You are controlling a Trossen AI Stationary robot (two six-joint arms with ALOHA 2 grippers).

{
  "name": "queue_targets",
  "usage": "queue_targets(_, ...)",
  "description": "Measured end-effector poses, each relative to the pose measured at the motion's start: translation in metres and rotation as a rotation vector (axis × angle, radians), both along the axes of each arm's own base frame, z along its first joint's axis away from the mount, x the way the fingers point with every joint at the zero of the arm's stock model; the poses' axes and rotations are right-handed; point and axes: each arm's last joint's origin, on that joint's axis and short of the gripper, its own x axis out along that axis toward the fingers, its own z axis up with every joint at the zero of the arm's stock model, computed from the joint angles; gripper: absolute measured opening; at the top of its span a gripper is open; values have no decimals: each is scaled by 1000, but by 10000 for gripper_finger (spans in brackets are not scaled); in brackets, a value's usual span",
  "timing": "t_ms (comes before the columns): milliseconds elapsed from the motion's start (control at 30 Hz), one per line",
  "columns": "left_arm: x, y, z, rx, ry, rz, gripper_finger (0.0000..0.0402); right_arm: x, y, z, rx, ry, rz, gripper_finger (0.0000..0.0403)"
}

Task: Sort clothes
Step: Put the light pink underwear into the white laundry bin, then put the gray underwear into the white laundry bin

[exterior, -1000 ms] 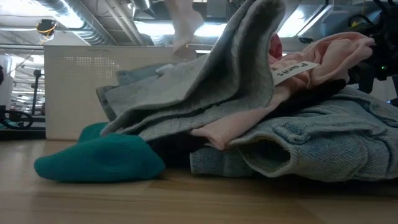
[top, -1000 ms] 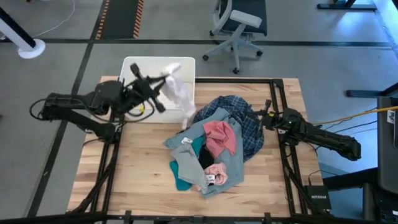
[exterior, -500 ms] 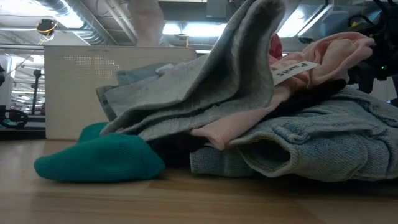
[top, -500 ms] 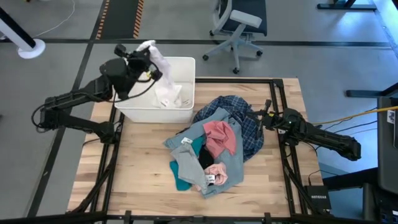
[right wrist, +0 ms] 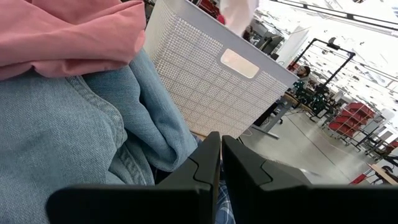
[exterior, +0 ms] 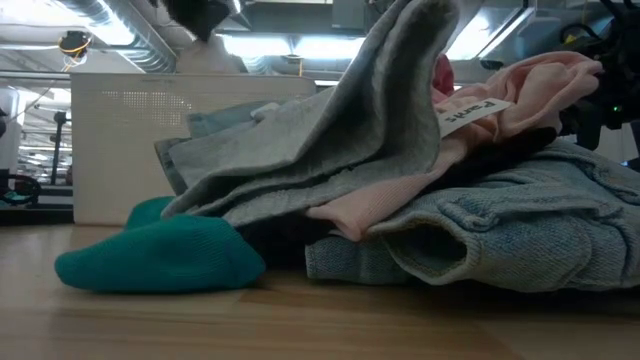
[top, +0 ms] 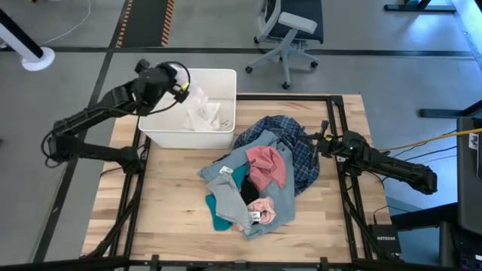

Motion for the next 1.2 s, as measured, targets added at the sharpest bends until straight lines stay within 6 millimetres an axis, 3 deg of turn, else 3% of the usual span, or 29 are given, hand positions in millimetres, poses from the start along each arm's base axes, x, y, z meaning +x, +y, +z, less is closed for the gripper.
queue_targets(267, -1, 3, -19, -170, 47, -21, 19, 0, 0, 0, 0, 0, 0, 35)
queue_targets(800, 34, 20, -65, -368, 210, 16, 143, 0, 0, 0, 0, 0, 0, 35)
queue_targets(1000, 48, 3, -65, -405, 189, -136, 167, 0, 0, 0, 0, 0, 0, 35)
queue_targets(1200, 70, -39, -64, -455, 147, -389, 173, 0, 0, 0, 0, 0, 0, 35)
